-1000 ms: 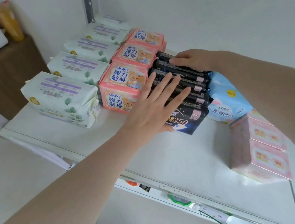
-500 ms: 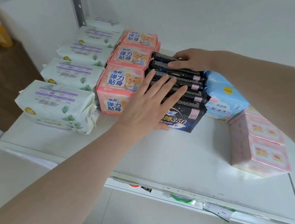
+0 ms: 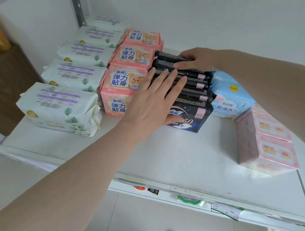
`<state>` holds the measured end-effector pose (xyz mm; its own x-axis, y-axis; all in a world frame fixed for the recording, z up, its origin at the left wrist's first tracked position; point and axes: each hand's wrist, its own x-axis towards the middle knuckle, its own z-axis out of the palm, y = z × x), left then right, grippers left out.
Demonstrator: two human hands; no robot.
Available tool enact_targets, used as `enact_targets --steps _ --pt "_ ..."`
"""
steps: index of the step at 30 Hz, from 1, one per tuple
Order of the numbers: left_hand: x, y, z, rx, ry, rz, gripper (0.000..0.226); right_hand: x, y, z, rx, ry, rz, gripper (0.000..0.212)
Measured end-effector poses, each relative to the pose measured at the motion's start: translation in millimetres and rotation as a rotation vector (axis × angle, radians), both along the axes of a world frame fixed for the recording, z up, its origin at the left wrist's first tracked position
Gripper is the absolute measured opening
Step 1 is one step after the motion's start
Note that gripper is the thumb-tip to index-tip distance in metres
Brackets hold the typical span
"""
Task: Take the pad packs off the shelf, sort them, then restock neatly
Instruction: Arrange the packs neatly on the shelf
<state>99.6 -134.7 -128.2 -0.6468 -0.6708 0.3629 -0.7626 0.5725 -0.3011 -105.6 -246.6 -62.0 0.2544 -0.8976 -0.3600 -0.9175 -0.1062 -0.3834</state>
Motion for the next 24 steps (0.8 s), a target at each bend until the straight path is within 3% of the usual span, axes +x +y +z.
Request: enact_targets --steps 12,19,24 --pt "15 -8 21 0.185 0.053 0.136 0.118 -5 4 3 -0.043 0.022 -0.079 0.071" --pt "6 -16 19 0.262 0.022 0.103 0.12 -5 13 0 -0.033 0.045 -0.055 0.055" --pt "4 -12 25 0.281 0.033 0.096 0.118 -8 17 4 -0.075 0.033 -0.094 0.064"
